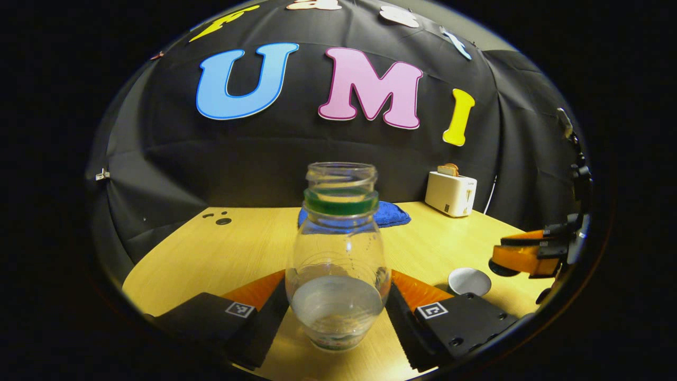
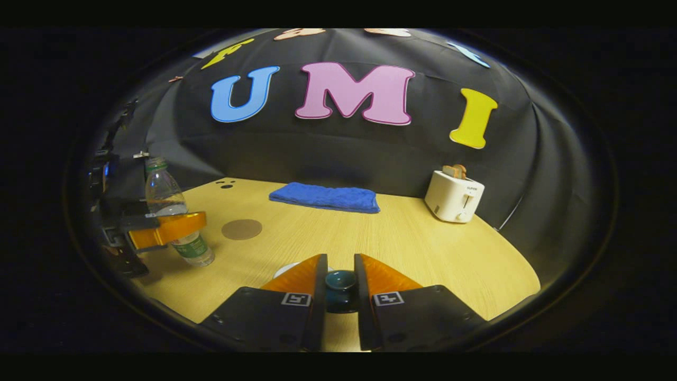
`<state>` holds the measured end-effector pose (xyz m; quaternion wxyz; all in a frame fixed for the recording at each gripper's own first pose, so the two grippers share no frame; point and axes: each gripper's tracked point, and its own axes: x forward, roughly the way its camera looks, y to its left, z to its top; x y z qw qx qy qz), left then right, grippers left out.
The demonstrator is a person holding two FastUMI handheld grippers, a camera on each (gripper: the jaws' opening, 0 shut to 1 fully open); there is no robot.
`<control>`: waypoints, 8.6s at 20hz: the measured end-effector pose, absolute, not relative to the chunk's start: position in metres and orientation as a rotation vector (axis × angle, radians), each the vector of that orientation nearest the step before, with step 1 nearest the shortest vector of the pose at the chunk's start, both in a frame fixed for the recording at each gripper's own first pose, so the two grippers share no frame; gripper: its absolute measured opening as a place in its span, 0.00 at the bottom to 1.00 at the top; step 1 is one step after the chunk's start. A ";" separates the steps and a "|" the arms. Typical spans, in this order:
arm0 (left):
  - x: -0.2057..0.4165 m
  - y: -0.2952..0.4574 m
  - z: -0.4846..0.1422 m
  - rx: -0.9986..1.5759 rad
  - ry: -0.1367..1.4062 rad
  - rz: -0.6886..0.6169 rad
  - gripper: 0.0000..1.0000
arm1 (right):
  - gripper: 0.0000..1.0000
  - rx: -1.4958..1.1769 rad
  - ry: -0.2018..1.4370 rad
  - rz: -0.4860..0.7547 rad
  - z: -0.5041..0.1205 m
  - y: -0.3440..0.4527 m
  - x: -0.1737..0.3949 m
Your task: Open the teacup lid with one hand, grasp the water bottle and pour water into the teacup with the other hand; after pouring, place the water bottle on the coaster and then close the teacup lid.
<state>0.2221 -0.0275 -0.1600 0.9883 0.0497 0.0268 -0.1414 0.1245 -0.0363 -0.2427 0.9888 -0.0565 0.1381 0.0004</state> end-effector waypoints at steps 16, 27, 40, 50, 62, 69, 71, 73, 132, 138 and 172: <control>0.244 -0.029 -0.147 0.530 0.013 -0.197 0.80 | 0.28 -0.076 0.276 -0.053 -0.241 -0.078 0.110; 0.250 -0.092 -0.169 1.283 -0.106 -0.283 0.79 | 0.28 -0.060 0.284 -0.084 -0.244 -0.132 0.088; 0.275 -0.125 -0.202 1.680 -0.075 -0.378 0.80 | 0.23 -0.031 0.290 -0.091 -0.252 -0.163 0.072; 0.282 -0.137 -0.214 1.752 -0.067 -0.458 0.79 | 0.28 -0.016 0.312 -0.069 -0.263 -0.156 0.062; 0.230 -0.114 -0.161 0.857 0.116 -0.362 0.79 | 0.28 -0.057 0.325 0.000 -0.239 -0.129 0.072; 0.229 -0.086 -0.186 0.456 0.267 -0.317 0.79 | 0.28 -0.069 0.338 0.054 -0.238 -0.093 0.085; 0.228 -0.071 -0.186 0.371 0.281 -0.297 0.79 | 0.28 -0.079 0.341 0.067 -0.239 -0.086 0.086; 0.234 -0.063 -0.184 0.331 0.286 -0.304 0.78 | 0.23 -0.083 0.339 0.071 -0.239 -0.082 0.087; 0.304 -0.131 -0.206 2.052 0.100 -0.386 0.77 | 0.28 -0.060 0.348 0.019 -0.239 -0.120 0.044; 0.308 -0.131 -0.206 2.102 0.096 -0.391 0.77 | 0.28 -0.065 0.342 0.032 -0.234 -0.113 0.045; 0.316 -0.145 -0.184 2.470 0.079 -0.382 0.77 | 0.28 -0.022 0.326 0.055 -0.230 -0.104 0.049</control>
